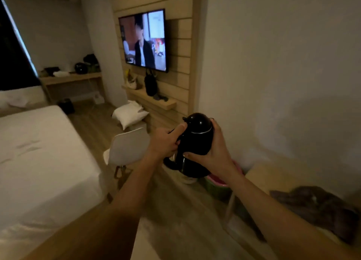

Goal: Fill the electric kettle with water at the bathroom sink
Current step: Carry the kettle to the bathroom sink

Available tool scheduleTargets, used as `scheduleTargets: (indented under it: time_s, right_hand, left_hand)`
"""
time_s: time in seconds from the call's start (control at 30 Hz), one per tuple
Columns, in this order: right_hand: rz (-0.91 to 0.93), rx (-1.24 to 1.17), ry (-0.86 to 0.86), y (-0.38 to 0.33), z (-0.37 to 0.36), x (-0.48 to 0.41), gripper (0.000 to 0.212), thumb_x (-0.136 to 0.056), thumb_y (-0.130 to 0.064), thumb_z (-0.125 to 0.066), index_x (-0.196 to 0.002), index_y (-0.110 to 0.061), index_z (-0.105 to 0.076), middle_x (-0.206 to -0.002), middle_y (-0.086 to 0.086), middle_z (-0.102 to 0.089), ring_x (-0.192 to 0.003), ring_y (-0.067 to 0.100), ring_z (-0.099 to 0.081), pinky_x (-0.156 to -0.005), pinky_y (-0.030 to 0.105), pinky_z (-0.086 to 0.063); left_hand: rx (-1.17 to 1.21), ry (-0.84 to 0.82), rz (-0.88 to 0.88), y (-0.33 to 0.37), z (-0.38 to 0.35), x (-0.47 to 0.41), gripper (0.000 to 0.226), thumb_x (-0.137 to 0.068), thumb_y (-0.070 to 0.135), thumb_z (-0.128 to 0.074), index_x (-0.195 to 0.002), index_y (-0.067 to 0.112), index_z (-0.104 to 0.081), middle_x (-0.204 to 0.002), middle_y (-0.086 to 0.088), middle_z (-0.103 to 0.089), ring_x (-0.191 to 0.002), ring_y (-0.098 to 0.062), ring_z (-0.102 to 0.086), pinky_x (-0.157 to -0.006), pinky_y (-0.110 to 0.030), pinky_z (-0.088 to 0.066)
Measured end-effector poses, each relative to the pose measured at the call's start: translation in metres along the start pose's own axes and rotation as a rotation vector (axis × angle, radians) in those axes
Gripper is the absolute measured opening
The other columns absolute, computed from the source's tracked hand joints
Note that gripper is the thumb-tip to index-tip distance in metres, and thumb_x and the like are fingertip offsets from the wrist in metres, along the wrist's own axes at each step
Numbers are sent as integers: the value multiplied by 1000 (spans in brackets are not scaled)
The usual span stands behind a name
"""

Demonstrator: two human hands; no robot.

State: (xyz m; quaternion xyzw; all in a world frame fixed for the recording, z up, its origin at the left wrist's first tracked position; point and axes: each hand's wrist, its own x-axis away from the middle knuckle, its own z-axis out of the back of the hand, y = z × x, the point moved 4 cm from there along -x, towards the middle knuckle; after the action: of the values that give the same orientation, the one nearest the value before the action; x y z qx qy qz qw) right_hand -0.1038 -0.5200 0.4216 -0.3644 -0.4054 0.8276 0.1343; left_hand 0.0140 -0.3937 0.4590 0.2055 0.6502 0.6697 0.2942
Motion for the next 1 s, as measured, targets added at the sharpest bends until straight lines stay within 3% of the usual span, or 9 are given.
scheduleTargets:
  time_s: [0.1,0.33,0.57,0.8,1.0]
  right_hand:
    - [4,117,110,7,96,1,124,-60,-58,-91,-158,-29,-21,-156,-5,-40,-146,20,-42,-119,50,-41]
    - [-98,331,422,20,306,56,125,-58,-58,-90,-157,-28,-21,-155,0,-41,-144,24,-45,-117,50,-43]
    - [-323,593,777,7,449,167,126,-58,-58,-89,-157,-33,-16,-158,-1,-37,-147,24,-41,-118,49,-42]
    - [-514,878,1139,-64,497,285,123,-63,-50,-93,-158,-28,-18,-156,0,-35,-145,21,-39,-120,48,-39]
    - [-715,1132,1437,-153,466,390,123,-62,-49,-93,-157,-31,-17,-155,1,-36,-145,22,-39,-119,48,-41]
  left_hand:
    - [36,-142,-53,41,-88,-9,57,-91,44,-65,-45,14,-48,-37,0,-38,-27,-11,-31,-35,-21,-23]
    - [118,-509,-166,105,-299,3,52,-89,44,-67,-51,12,-49,-40,2,-36,-34,-12,-26,-39,-24,-18]
    - [192,-962,-239,141,-482,63,54,-92,40,-65,-47,14,-50,-41,-1,-37,-32,-13,-28,-38,-21,-21]
    - [285,-1411,-297,175,-588,171,54,-92,40,-64,-49,11,-47,-37,2,-34,-30,-12,-26,-39,-21,-19]
    - [409,-1887,-247,192,-601,308,54,-94,41,-62,-54,8,-47,-36,1,-29,-30,-12,-20,-40,-22,-12]
